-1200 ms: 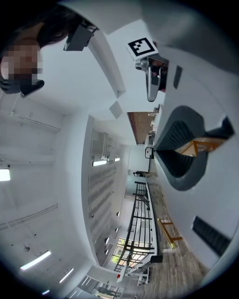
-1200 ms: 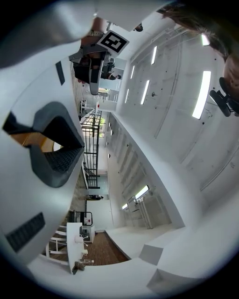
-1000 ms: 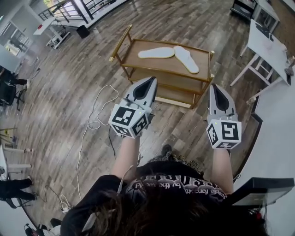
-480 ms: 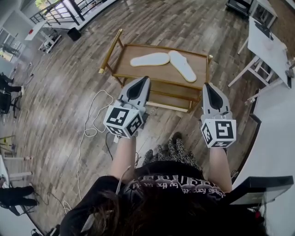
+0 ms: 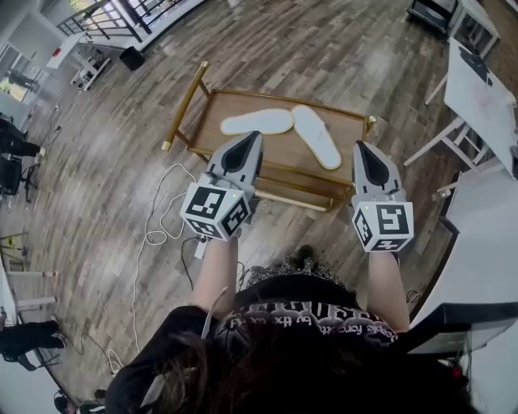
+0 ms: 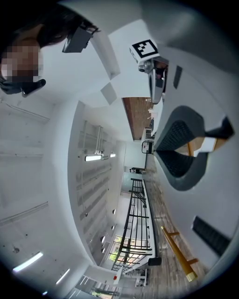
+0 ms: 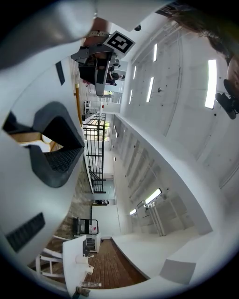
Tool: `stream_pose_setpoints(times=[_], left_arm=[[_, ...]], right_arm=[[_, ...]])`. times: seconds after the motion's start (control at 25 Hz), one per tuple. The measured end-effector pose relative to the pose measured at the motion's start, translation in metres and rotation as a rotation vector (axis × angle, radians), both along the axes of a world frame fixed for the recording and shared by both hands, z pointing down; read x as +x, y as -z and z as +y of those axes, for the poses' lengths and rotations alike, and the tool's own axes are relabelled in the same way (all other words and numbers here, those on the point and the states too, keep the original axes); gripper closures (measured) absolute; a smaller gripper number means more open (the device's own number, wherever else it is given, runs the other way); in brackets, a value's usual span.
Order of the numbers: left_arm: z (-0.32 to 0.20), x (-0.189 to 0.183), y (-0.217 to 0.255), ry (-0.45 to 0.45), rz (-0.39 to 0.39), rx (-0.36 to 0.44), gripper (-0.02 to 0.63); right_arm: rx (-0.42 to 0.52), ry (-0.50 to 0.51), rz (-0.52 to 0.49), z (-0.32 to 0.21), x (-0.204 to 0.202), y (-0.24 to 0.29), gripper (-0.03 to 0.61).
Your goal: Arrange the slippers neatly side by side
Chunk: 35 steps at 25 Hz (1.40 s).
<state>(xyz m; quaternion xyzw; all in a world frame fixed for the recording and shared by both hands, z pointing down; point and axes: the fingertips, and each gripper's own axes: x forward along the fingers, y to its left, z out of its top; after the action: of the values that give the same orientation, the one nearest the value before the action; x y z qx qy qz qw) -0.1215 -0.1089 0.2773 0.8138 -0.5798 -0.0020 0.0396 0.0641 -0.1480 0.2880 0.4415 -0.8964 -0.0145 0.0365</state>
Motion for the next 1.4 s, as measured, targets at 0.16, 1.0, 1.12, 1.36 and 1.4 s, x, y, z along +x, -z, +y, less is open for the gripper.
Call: stream_pose_setpoints(times=[0.16, 1.0, 1.12, 1.36, 1.4], left_arm=[[-0.023, -0.006, -0.005, 0.02, 0.002, -0.01, 0.612], [-0.149, -0.062, -0.084, -0.051, 0.054, -0.162, 0.612], [-0.158, -0.069, -0.102, -0.05, 0.055, -0.203, 0.612], [-0.179, -0.068, -0.133, -0.074, 0.061, -0.258, 0.612], [-0.182, -0.068, -0.138, -0.079, 0.064, -0.266, 0.612]], right_arm=[[-0.013, 0.017, 0.008, -0.027, -0.005, -0.007, 0.575], [-0.269, 0.004, 0.09, -0.15, -0.062, -0.122, 0.574], [-0.337, 0.002, 0.113, -0.162, -0.067, -0.151, 0.574], [-0.462, 0.035, 0.172, -0.181, -0.078, -0.205, 0.57], [-0.498, 0.055, 0.183, -0.181, -0.08, -0.216, 0.566]])
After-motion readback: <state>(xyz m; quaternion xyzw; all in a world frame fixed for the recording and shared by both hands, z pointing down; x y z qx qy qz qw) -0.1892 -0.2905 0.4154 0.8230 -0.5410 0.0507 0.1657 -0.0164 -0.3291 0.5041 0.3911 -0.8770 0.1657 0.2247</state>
